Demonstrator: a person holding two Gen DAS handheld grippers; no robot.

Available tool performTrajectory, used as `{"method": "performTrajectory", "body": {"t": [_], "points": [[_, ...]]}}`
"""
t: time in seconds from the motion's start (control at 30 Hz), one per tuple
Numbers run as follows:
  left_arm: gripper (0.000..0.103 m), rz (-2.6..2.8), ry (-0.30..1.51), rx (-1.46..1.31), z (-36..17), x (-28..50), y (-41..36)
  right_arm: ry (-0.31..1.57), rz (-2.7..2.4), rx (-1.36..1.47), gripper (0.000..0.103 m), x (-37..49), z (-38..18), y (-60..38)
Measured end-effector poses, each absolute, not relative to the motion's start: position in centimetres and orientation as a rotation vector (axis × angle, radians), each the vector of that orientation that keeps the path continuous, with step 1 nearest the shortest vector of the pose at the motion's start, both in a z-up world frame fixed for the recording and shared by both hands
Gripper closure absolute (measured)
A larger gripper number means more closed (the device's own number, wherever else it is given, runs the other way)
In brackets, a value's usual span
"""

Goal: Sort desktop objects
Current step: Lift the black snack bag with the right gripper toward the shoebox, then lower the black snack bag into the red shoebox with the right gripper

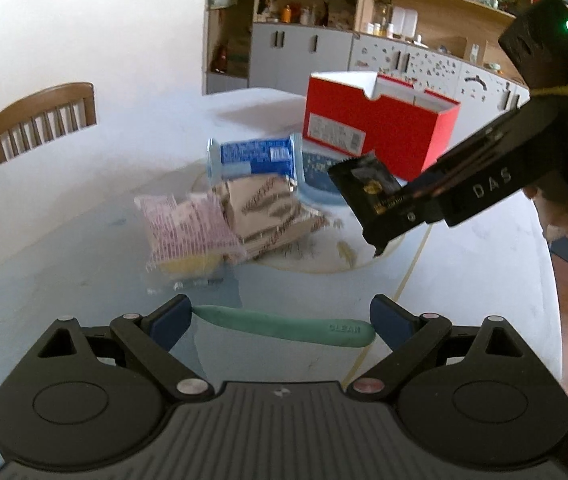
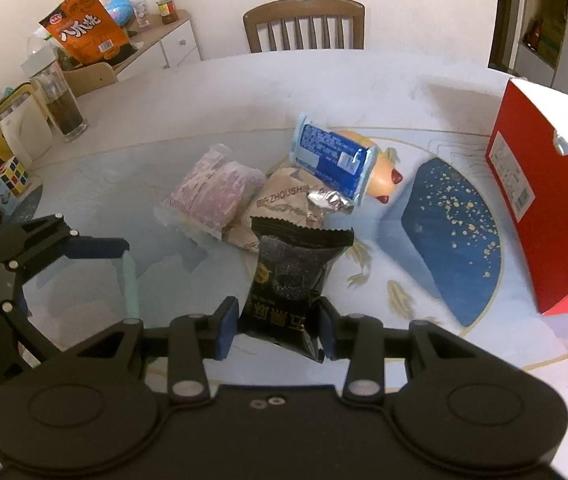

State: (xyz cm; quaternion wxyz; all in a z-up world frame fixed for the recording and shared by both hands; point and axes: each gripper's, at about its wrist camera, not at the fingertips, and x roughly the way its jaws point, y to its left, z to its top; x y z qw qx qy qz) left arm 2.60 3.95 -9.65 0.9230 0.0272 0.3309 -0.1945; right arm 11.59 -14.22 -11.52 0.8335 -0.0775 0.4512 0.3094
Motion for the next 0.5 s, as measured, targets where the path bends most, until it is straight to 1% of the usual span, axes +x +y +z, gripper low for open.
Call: {"method": "performTrajectory", "body": {"t": [0.5], "points": [[0.007, -0.291, 0.617, 0.023, -4.5, 3.6, -1.3, 0.918, 0.753, -0.158, 0.062, 13.9, -8.0, -19.9]]}}
